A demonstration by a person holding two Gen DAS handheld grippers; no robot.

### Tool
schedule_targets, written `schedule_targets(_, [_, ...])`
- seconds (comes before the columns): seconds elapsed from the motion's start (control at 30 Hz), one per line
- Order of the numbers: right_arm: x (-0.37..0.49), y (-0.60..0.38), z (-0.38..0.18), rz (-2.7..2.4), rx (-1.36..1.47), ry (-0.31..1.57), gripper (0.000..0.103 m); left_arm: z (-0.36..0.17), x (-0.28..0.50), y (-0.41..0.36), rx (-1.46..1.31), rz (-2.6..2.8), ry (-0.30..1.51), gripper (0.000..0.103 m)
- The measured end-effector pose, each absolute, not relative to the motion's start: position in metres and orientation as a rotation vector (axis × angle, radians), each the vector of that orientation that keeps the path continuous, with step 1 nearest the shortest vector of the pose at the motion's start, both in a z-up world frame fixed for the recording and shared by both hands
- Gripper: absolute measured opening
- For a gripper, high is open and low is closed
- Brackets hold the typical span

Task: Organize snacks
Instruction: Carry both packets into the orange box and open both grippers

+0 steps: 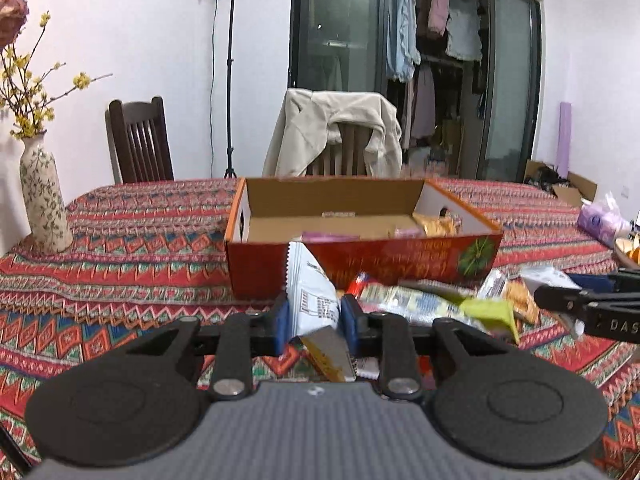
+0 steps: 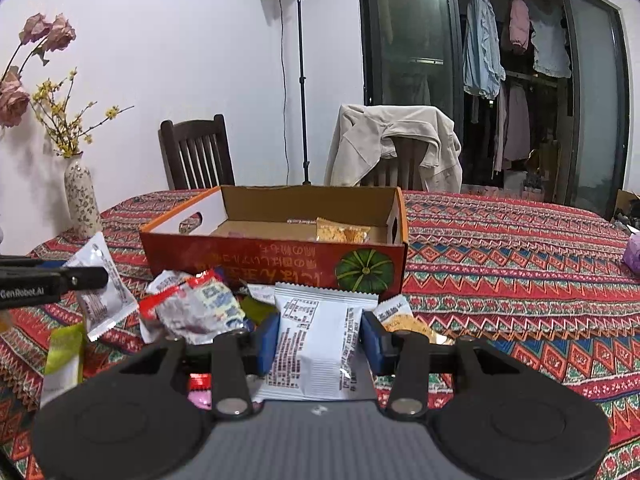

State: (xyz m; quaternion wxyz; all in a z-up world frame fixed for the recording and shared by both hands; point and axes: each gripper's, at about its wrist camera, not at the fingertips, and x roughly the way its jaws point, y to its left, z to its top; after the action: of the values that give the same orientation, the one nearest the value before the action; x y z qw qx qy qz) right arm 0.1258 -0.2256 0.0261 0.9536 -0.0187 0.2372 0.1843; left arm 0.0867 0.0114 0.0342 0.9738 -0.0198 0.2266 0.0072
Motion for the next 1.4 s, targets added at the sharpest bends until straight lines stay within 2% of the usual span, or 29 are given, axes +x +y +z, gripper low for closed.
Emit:
schedule_targets(0.43, [0.147, -0.214, 0.055, 0.359, -0.041, 0.423, 0.043, 0.071, 0.108, 0.013, -0.065, 0.008, 0.358, 0.027])
schedule_targets(0.83, [0.212, -0.197, 0.084, 0.316, 0.000, 0.396, 0.043, 0.104, 0.169, 0.011, -0.116, 0.040, 0.313, 0.027])
schedule_targets(1.1, [0.264, -0.177, 0.082, 0.298, 0.042, 0.399, 0.043, 0.091, 0.223, 0.020, -0.149, 0.112, 0.323, 0.027])
schedule_targets(1.4, [0.305, -0.166, 0.051, 0.279, 0.072, 0.371, 0.043, 0.049, 0.264, 0.044, -0.189, 0.166, 0.377, 0.027])
